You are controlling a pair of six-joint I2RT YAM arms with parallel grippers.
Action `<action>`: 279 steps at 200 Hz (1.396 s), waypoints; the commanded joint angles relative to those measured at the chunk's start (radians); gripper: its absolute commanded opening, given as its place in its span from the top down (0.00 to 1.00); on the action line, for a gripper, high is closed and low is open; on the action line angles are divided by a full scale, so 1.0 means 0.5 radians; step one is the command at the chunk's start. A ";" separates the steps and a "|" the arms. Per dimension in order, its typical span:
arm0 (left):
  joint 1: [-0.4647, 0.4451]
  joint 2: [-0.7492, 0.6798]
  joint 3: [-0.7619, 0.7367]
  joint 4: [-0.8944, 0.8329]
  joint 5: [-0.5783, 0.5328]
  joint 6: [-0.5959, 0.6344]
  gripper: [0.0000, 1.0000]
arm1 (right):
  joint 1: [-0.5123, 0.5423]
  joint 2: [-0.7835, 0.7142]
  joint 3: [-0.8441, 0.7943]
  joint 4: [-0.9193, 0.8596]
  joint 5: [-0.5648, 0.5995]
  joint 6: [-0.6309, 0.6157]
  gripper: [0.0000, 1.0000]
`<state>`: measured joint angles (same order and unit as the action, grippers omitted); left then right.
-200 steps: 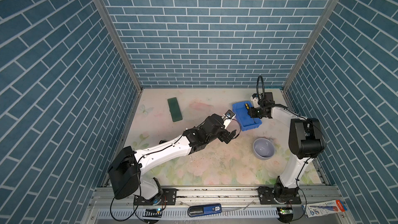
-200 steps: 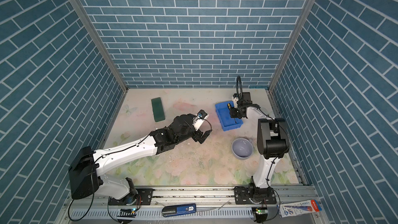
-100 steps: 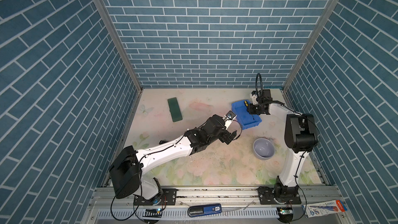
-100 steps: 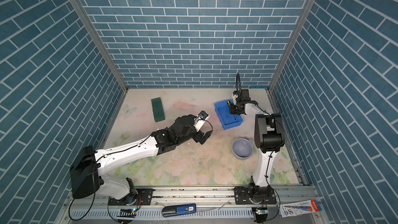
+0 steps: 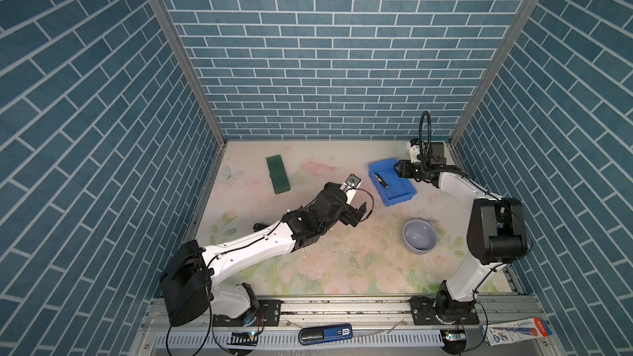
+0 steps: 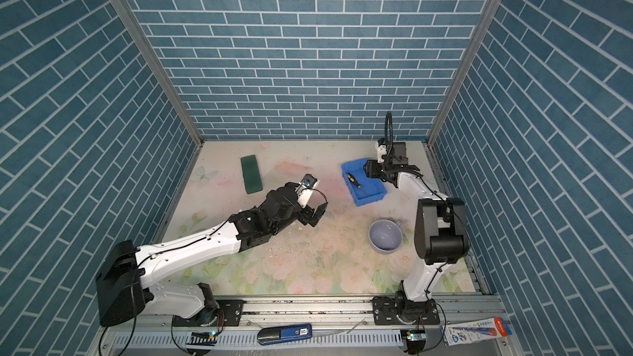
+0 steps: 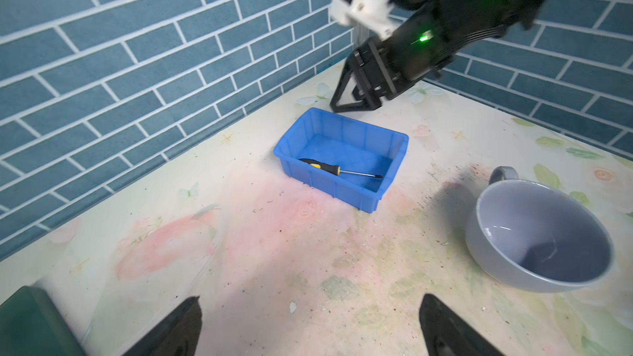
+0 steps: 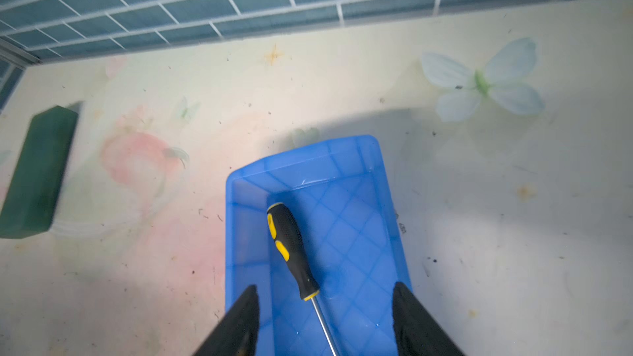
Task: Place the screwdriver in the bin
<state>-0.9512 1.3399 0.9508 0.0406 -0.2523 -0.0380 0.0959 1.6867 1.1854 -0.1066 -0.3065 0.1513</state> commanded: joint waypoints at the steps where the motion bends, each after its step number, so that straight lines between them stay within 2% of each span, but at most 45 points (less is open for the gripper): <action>1: 0.104 -0.154 -0.128 0.047 -0.121 -0.062 0.00 | -0.096 -0.267 -0.263 0.268 -0.030 0.133 0.27; 27: 0.267 -0.370 -0.321 0.051 -0.154 -0.111 0.00 | -0.196 -0.571 -0.505 0.341 0.059 0.154 0.13; 60: 0.679 -0.651 -0.628 0.119 -0.058 -0.165 0.00 | -0.229 -0.836 -0.754 0.339 0.422 0.033 0.01; 97: 1.090 -0.877 -0.911 0.176 -0.120 0.007 0.00 | -0.244 -0.956 -1.081 0.624 0.795 0.030 0.01; 122: 1.262 -0.934 -1.095 0.276 -0.165 0.183 0.00 | -0.247 -0.953 -1.329 0.997 0.869 0.017 0.01; 143: 1.338 -0.922 -1.219 0.386 -0.227 0.268 0.00 | -0.247 -0.924 -1.417 1.108 0.892 -0.005 0.01; 159: 1.368 -0.879 -1.325 0.555 -0.259 0.318 0.00 | -0.246 -0.876 -1.507 1.279 0.878 -0.084 0.01; 188: 1.417 -0.705 -1.448 0.914 -0.225 0.345 0.00 | -0.247 -0.726 -1.709 1.804 0.881 -0.169 0.01; 248: 1.560 -0.041 -1.394 1.793 -0.087 0.348 0.00 | -0.245 -0.452 -1.840 2.283 0.860 -0.171 0.01; 279: 1.613 0.305 -1.293 1.940 -0.045 0.363 0.00 | -0.244 -0.333 -1.833 2.374 0.824 -0.188 0.01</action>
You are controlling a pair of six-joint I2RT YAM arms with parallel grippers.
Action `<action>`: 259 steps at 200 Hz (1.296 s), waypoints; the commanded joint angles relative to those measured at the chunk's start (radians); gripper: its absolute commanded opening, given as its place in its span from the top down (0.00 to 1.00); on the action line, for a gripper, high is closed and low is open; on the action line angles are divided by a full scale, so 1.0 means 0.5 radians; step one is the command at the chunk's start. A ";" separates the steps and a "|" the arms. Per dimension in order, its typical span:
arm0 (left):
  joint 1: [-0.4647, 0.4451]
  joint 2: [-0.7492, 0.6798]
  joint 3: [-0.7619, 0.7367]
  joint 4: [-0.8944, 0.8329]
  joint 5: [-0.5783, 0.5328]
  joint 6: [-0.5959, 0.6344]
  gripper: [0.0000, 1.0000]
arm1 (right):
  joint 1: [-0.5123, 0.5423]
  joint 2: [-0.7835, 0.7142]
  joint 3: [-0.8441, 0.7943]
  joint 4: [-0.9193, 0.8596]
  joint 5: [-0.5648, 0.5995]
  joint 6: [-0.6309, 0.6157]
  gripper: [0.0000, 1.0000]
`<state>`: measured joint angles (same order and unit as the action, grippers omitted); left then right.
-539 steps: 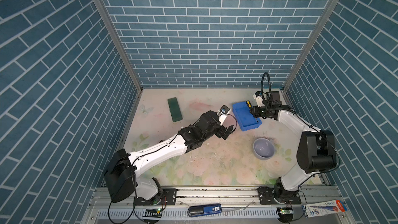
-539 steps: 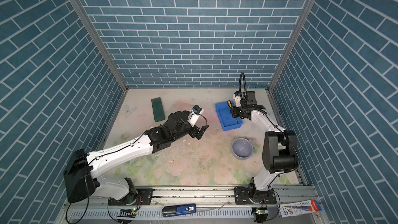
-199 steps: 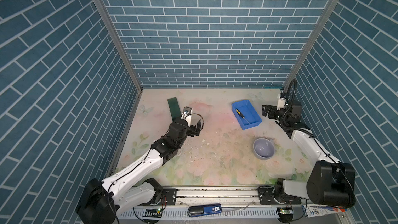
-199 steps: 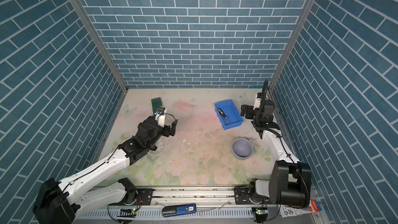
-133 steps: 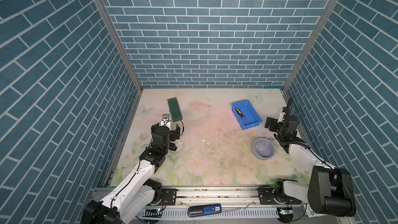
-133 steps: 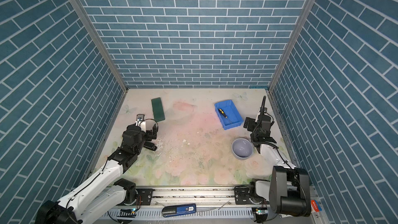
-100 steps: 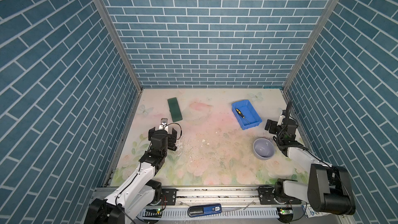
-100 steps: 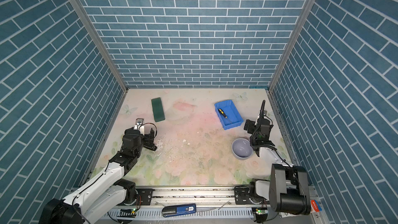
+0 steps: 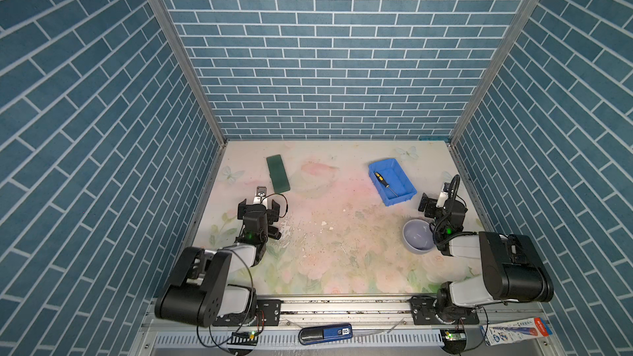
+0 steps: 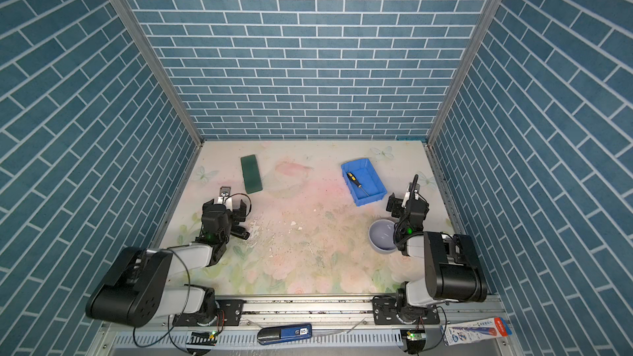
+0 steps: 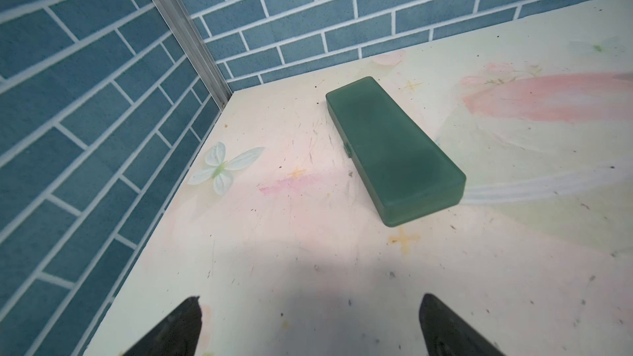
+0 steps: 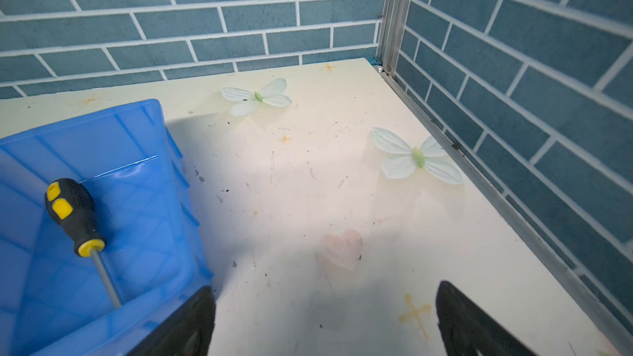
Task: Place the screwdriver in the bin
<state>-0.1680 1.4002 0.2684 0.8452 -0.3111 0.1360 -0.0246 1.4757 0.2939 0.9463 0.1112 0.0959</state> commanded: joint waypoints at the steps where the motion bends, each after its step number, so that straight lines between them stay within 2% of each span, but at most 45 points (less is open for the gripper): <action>1: 0.049 0.192 0.070 0.353 0.073 0.016 0.00 | -0.003 0.095 -0.052 0.278 -0.013 -0.079 0.01; 8: 0.078 0.235 0.053 0.396 0.070 -0.044 0.00 | -0.004 0.136 -0.060 0.349 -0.023 -0.085 0.01; 19: 0.113 0.310 0.044 0.512 0.008 -0.082 0.00 | -0.003 0.099 -0.042 0.253 -0.014 -0.081 0.01; 32: 0.141 0.256 0.150 0.215 0.026 -0.145 0.00 | -0.003 0.118 -0.036 0.274 -0.013 -0.081 0.01; 54: 0.212 0.267 0.199 0.123 0.144 -0.183 0.00 | -0.003 0.109 -0.006 0.205 0.012 -0.071 0.01; 93: 0.210 0.271 0.198 0.144 0.189 -0.153 0.00 | -0.003 0.110 0.068 0.068 0.041 -0.059 0.01; 214: 0.210 0.272 0.215 0.114 0.201 -0.158 0.00 | 0.000 0.115 0.133 -0.050 0.026 -0.063 0.01; 233: 0.210 0.268 0.194 0.141 0.211 -0.148 0.00 | -0.001 0.106 0.071 0.055 0.012 -0.072 0.01; 259: 0.210 0.271 0.204 0.127 0.213 -0.149 0.00 | -0.001 0.122 -0.116 0.420 0.002 -0.072 0.01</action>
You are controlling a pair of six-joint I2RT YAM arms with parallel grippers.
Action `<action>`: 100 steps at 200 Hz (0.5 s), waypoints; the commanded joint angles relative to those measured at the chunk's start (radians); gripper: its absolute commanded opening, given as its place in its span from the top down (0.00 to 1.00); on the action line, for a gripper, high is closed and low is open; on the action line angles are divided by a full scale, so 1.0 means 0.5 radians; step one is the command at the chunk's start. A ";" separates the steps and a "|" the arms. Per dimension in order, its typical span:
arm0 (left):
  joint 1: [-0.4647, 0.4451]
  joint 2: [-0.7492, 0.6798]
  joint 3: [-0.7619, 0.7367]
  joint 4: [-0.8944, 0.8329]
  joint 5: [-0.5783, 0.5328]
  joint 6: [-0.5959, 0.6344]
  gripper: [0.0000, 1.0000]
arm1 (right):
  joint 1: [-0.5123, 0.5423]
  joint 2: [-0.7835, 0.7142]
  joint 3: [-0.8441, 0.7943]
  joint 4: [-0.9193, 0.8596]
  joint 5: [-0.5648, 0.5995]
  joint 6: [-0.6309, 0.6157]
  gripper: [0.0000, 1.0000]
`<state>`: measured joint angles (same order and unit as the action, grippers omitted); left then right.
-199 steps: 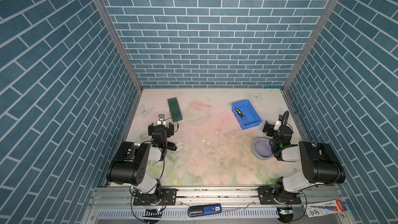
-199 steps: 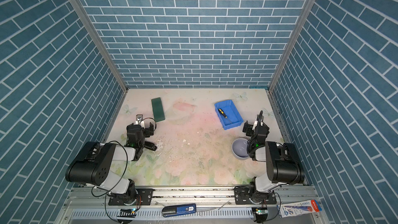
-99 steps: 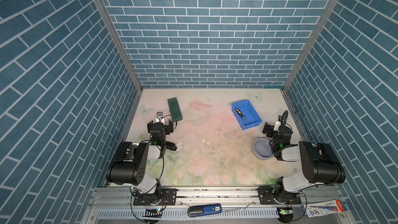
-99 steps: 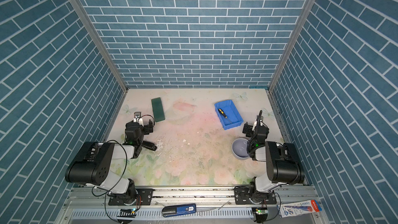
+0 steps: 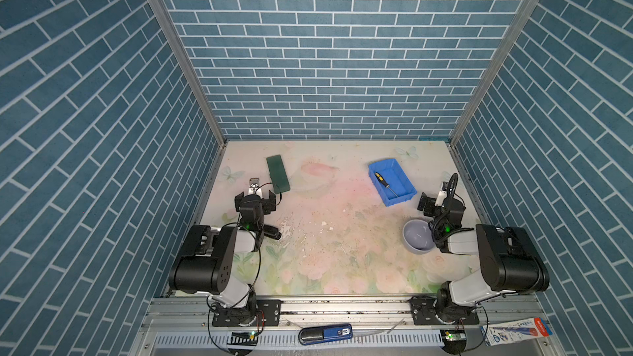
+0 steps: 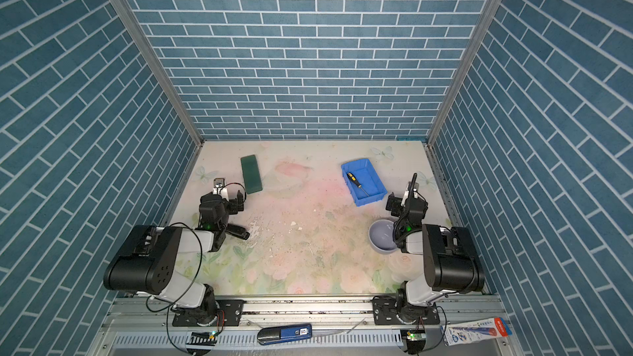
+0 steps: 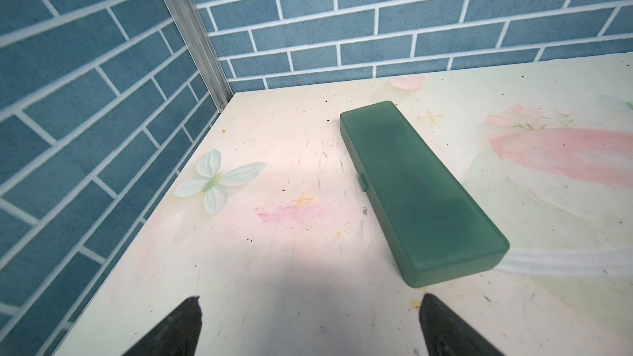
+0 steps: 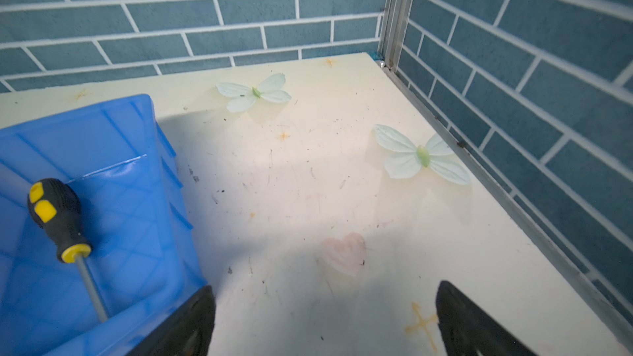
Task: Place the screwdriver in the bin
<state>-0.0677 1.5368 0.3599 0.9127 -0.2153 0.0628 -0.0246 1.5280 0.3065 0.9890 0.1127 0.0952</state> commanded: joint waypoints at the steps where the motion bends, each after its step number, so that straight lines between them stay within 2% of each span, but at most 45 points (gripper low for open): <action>1: 0.010 -0.003 0.022 -0.009 0.022 -0.003 0.00 | 0.000 0.019 -0.146 0.346 -0.001 -0.071 0.01; 24: 0.010 -0.004 0.020 -0.008 0.020 -0.002 0.00 | 0.000 0.034 -0.164 0.411 -0.008 -0.077 0.01; 72: 0.010 -0.005 0.020 -0.008 0.021 -0.003 0.00 | -0.002 0.018 0.169 -0.250 0.048 -0.050 0.01; 100: 0.009 -0.003 0.022 -0.009 0.020 -0.001 0.00 | -0.003 0.016 0.163 -0.236 0.047 -0.054 0.01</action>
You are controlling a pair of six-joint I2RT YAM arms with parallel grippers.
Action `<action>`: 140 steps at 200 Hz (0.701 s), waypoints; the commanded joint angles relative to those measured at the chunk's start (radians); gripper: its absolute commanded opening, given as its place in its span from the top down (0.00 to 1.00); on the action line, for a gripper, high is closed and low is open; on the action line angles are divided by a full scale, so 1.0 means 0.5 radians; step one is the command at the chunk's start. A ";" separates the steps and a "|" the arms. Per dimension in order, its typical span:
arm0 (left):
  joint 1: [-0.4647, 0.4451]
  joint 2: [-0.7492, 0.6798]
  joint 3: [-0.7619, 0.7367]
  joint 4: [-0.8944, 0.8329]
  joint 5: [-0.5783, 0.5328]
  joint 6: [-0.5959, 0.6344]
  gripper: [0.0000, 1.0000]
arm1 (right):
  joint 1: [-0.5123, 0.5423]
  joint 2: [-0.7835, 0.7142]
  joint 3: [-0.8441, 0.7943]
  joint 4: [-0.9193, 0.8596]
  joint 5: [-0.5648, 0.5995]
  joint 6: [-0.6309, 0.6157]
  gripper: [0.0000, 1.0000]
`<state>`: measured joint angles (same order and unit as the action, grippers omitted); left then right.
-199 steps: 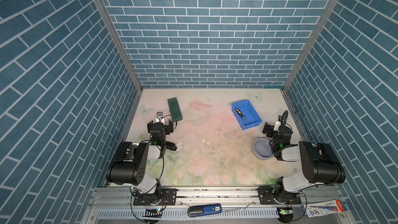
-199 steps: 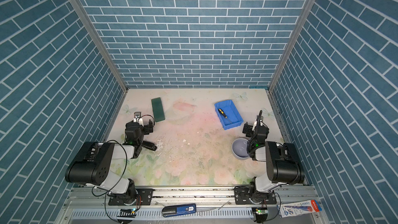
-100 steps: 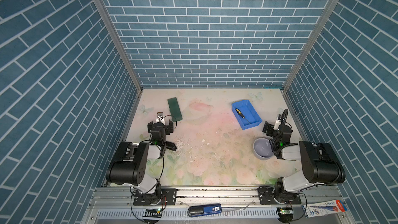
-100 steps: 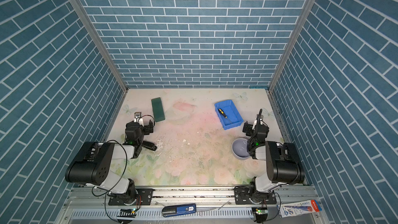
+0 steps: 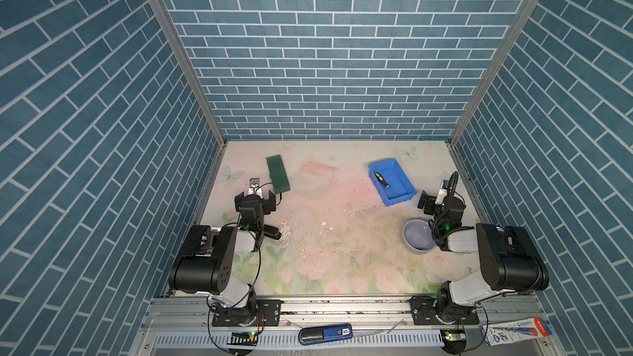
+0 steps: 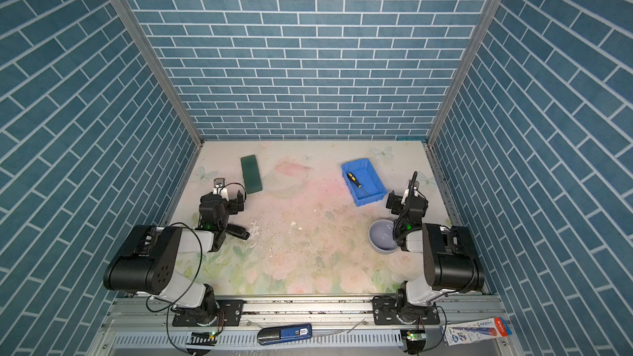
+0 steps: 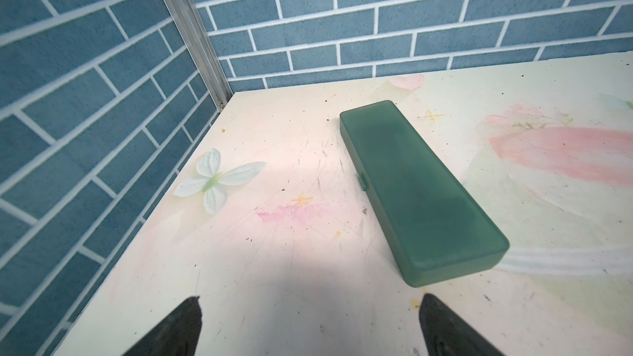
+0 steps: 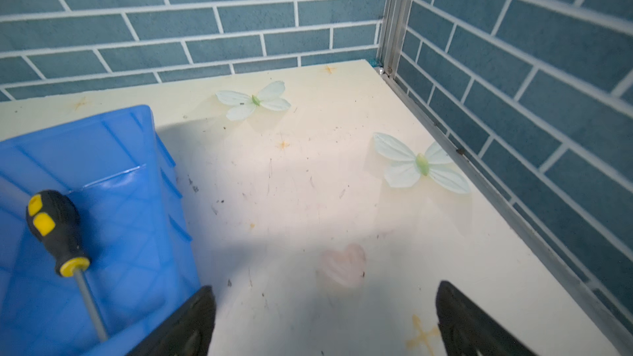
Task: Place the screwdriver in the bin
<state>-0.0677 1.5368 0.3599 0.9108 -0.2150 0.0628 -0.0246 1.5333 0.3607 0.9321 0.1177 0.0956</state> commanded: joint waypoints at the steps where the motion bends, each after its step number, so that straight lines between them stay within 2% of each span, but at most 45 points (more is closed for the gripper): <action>1: 0.009 -0.003 0.021 -0.007 0.021 -0.002 0.00 | -0.003 0.006 0.055 -0.124 0.039 -0.055 0.01; 33: 0.009 -0.003 0.021 -0.004 0.021 -0.003 0.00 | -0.003 0.008 0.067 -0.143 -0.041 -0.075 0.01; 94: 0.010 -0.003 0.022 -0.004 0.021 -0.003 0.00 | -0.003 0.004 0.056 -0.123 -0.029 -0.082 0.01; 115: 0.010 -0.003 0.022 -0.007 0.019 -0.003 0.00 | 0.001 -0.011 -0.037 0.034 -0.130 -0.123 0.01; 140: 0.010 -0.003 0.022 -0.005 0.019 -0.003 0.00 | 0.001 -0.001 -0.181 0.317 -0.093 -0.102 0.01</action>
<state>-0.0677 1.5368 0.3599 0.9108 -0.2150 0.0628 -0.0246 1.5333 0.3355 0.9485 0.0799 0.0742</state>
